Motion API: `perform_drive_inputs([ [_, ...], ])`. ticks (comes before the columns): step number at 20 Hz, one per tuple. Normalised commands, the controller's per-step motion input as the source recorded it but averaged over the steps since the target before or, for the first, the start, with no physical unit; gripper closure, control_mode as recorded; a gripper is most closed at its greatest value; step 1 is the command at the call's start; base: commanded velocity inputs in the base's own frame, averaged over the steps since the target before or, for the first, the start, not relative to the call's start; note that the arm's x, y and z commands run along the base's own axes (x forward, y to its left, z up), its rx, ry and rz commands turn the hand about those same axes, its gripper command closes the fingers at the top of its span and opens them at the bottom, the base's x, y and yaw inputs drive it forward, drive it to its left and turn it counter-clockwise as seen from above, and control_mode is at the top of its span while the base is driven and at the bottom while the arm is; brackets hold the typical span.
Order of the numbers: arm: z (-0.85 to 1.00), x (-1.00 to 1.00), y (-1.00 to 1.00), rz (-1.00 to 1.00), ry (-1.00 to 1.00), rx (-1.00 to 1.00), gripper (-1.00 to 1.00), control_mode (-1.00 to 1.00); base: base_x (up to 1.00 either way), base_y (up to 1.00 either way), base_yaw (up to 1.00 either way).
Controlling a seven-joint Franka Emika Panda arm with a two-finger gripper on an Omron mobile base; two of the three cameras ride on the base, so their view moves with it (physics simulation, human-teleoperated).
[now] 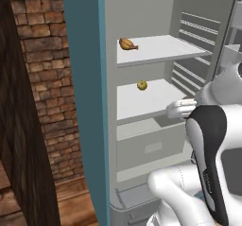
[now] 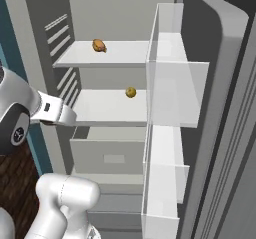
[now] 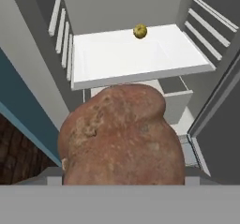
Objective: Transport the chicken drumstick and potato to the fridge. Place the chicken drumstick on the rack containing meat and place the potato on the rack containing the vegetable, ensuring meats and vegetables are on different racks.
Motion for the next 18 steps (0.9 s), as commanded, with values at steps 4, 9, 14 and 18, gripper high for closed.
perform_drive_inputs([
  [4,-0.48,0.95,-0.05,0.10,0.00,0.01,1.00,-1.00,0.00,0.00,0.00],
  [9,-0.44,1.00,-0.08,0.06,0.00,0.00,1.00,-1.00,0.00,0.00,0.00],
  [14,-0.51,1.00,-0.19,0.03,0.00,0.00,1.00,-1.00,0.00,0.00,0.00],
  [18,-0.46,0.99,-0.19,0.03,0.00,0.00,1.00,-1.00,0.00,0.00,0.00],
])
